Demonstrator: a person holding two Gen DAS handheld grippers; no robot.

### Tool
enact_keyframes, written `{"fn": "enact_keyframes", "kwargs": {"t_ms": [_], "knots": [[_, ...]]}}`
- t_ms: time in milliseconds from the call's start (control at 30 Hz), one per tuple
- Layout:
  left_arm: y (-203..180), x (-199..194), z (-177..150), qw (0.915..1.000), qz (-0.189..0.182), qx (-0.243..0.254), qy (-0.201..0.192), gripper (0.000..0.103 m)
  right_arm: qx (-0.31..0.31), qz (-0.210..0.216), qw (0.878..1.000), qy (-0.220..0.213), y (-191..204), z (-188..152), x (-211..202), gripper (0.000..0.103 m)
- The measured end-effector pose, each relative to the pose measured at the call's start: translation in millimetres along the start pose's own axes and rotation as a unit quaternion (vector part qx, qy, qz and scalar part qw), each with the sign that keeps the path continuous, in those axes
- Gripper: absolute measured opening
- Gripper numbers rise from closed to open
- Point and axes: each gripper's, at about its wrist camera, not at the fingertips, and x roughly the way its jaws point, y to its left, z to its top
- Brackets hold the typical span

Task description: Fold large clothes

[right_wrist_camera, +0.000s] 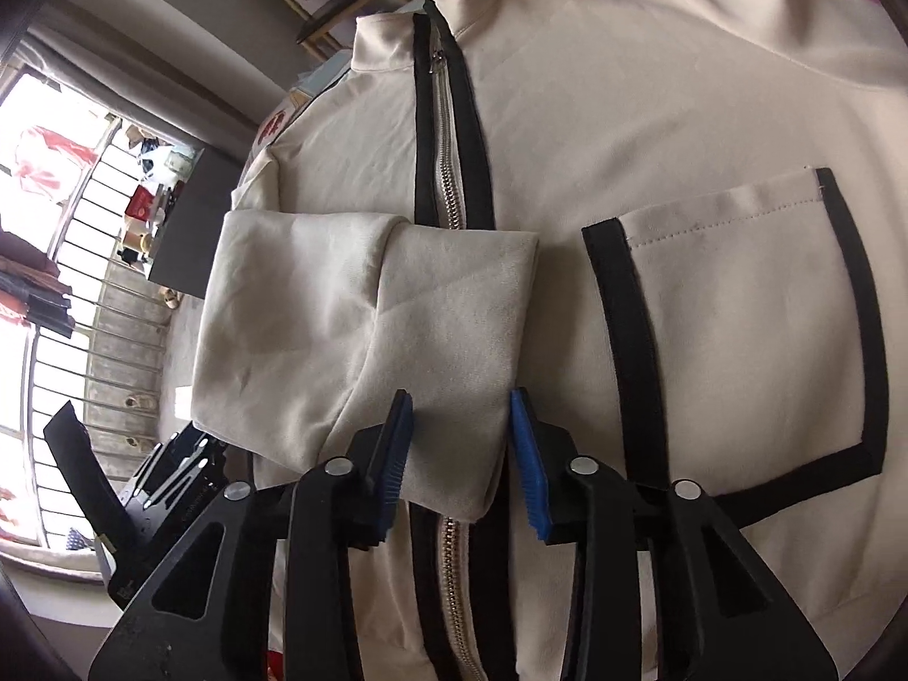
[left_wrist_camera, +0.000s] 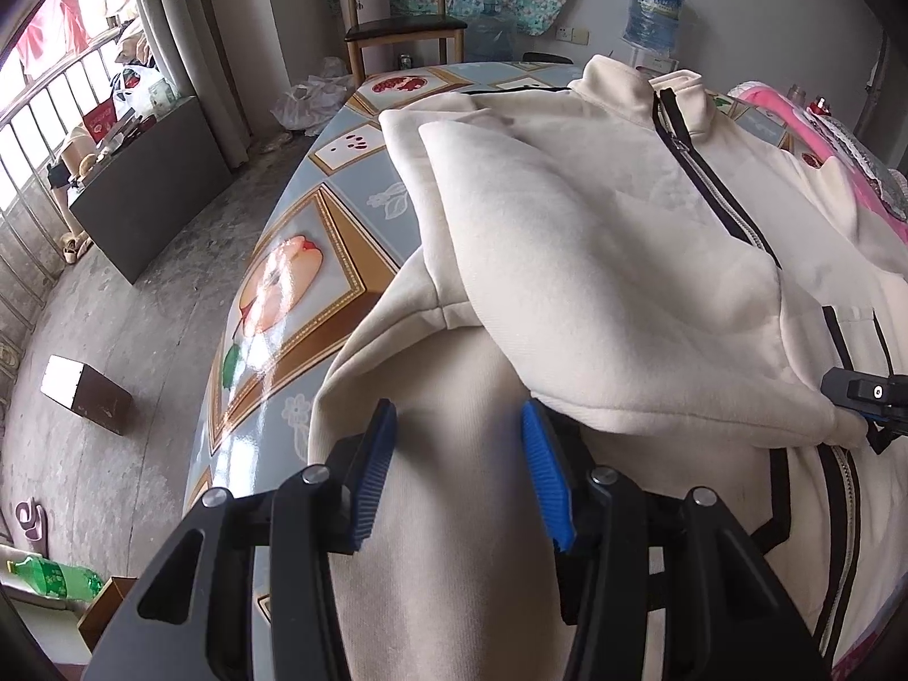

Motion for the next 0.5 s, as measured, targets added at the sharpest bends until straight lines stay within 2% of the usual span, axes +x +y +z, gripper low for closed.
{"fn": "enact_keyframes", "kwargs": {"t_ms": [67,133,300,500], "knots": [[-0.4,0.4,1.0,1.0,0.002,0.0,0.002,0.046,-0.018,-0.009,1.0,-0.008,0.4,1.3,-4.7,0.009],[-1.1,0.7,2.0,1.0,0.004,0.003,0.003,0.046,-0.026,-0.001,0.999,-0.021,-0.9,5.5,-15.9,0.006],[-4.3,1.7,4.4,0.9998,0.015,0.013,0.002,0.046,-0.033,0.012,0.997,-0.068,-0.7,35.0,-47.3,0.005],[-4.1,3.8,7.5,0.9997,0.022,0.011,0.0,0.046,-0.04,-0.022,0.991,-0.128,-20.4,76.2,-88.0,0.005]]}}
